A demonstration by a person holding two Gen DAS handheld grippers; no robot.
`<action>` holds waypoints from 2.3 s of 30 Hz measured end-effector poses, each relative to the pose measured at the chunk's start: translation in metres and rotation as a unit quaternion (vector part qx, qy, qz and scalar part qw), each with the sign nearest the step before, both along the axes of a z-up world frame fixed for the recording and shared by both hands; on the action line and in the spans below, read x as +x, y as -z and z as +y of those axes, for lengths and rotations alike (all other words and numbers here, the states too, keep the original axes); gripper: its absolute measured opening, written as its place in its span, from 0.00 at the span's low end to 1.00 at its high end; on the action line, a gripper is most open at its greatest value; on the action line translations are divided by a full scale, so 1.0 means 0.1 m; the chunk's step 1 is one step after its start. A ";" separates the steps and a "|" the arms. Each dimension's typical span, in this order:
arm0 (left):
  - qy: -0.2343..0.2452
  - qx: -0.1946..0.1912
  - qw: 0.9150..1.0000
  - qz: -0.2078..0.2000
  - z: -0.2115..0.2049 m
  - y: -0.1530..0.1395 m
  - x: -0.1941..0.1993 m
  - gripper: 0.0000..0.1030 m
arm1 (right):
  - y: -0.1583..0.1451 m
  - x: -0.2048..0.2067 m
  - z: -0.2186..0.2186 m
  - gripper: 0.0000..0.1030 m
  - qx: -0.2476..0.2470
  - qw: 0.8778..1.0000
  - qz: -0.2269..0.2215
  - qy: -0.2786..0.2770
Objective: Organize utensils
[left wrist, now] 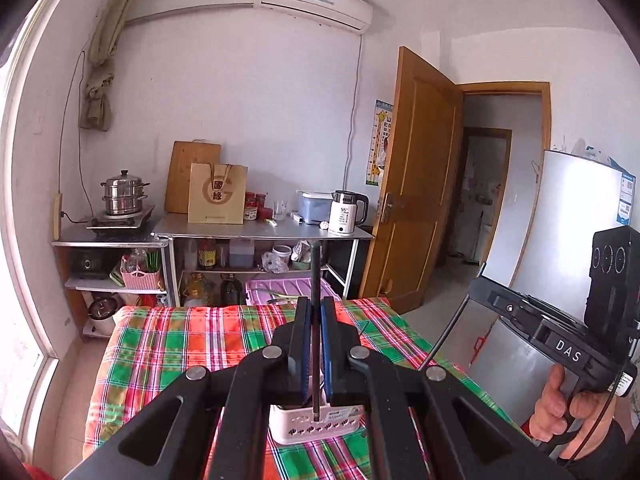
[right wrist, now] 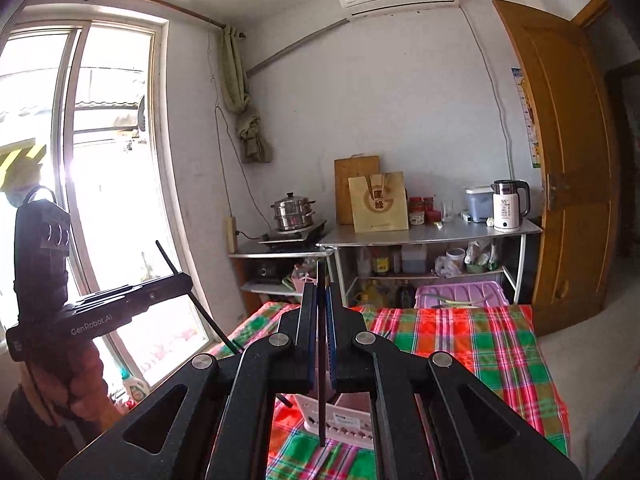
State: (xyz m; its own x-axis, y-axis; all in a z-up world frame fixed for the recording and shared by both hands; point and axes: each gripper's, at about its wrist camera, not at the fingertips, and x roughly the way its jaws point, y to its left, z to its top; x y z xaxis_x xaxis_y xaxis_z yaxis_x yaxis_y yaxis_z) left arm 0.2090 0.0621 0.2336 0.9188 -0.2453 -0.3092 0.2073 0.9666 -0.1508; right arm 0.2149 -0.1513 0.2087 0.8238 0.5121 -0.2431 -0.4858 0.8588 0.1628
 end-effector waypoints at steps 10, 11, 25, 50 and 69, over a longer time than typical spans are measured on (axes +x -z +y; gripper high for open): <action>-0.011 -0.005 1.000 0.016 0.10 0.10 0.59 0.04 | -0.04 0.35 0.14 0.04 0.010 1.000 -0.018 0.003; -0.011 -0.005 1.000 0.020 0.11 0.13 0.64 0.04 | -0.02 0.39 0.15 0.04 0.012 1.000 -0.017 0.003; -0.003 -0.002 0.998 0.061 0.14 0.60 1.01 0.04 | 0.46 0.79 0.29 0.04 -0.003 1.000 0.028 0.005; -0.015 -0.005 0.994 0.109 0.26 0.86 1.00 0.23 | 0.81 0.73 0.28 0.14 -0.043 0.996 0.081 -0.007; -0.015 -0.033 0.997 0.061 0.21 0.97 -0.47 0.51 | 0.89 -0.36 -0.38 0.24 -0.038 0.998 0.054 0.010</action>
State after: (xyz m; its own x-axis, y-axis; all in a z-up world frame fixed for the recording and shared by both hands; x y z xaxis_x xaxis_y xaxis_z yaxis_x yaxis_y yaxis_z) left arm 0.1623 0.0835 0.1363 0.8824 -0.2427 -0.4031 0.1554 0.9589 -0.2372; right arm 0.1785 -0.1888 0.1197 0.8006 0.4725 -0.3685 -0.4512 0.8800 0.1481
